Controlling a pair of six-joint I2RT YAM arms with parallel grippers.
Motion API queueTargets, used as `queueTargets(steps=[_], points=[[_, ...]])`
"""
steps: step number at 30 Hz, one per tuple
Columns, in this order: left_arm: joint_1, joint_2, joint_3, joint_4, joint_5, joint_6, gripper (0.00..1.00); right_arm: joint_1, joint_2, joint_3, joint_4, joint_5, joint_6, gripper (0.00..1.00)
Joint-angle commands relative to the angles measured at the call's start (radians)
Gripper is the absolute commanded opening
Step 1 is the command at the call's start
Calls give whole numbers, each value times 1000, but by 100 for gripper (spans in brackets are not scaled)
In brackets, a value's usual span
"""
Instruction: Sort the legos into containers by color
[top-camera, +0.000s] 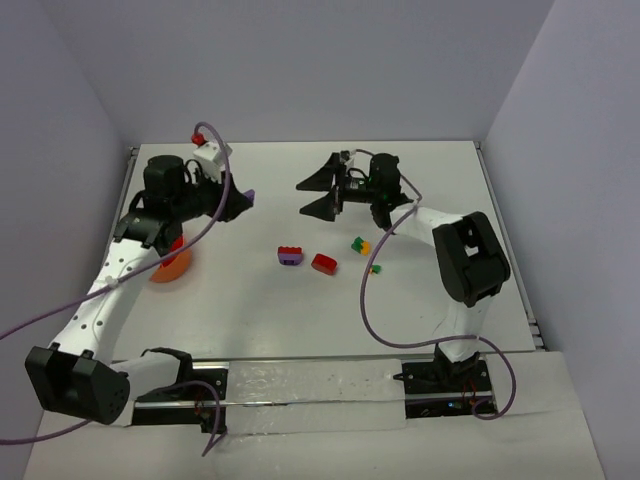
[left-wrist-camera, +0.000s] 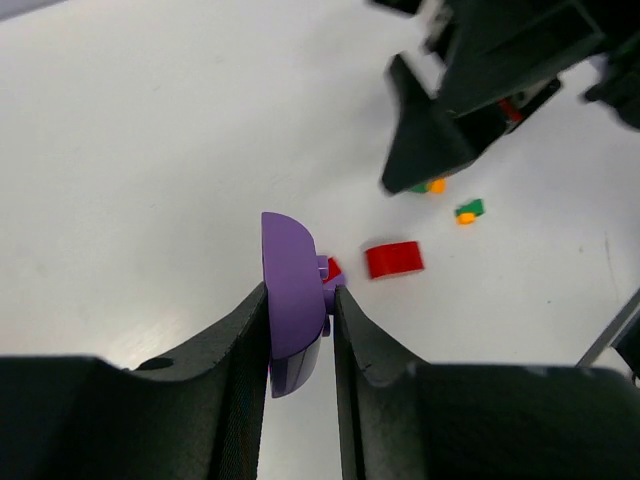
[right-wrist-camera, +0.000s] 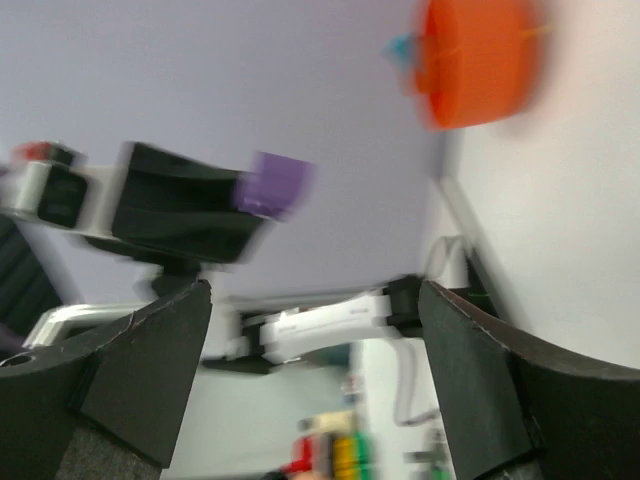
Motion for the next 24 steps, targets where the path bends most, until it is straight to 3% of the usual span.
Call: queueTargets(steps=[1,3,9,14,24], points=[[170,50,112,-350,-90,22,0,-48,-123,168,-664,82,-610,92],[260,71,122,-431,-100,31,0,-49,-152,245,-882,177,-817,92],[339,124,198,-558,-314,20,0,-50,-203,341,-1107,333,-1053,100],[343,109,166,-576,-442,27,0,-50,-227,338,-1132,368,-1131,100],[350,129,114,-590,-463,252,0,-50,-205,335,-1129,310,-1132,100]])
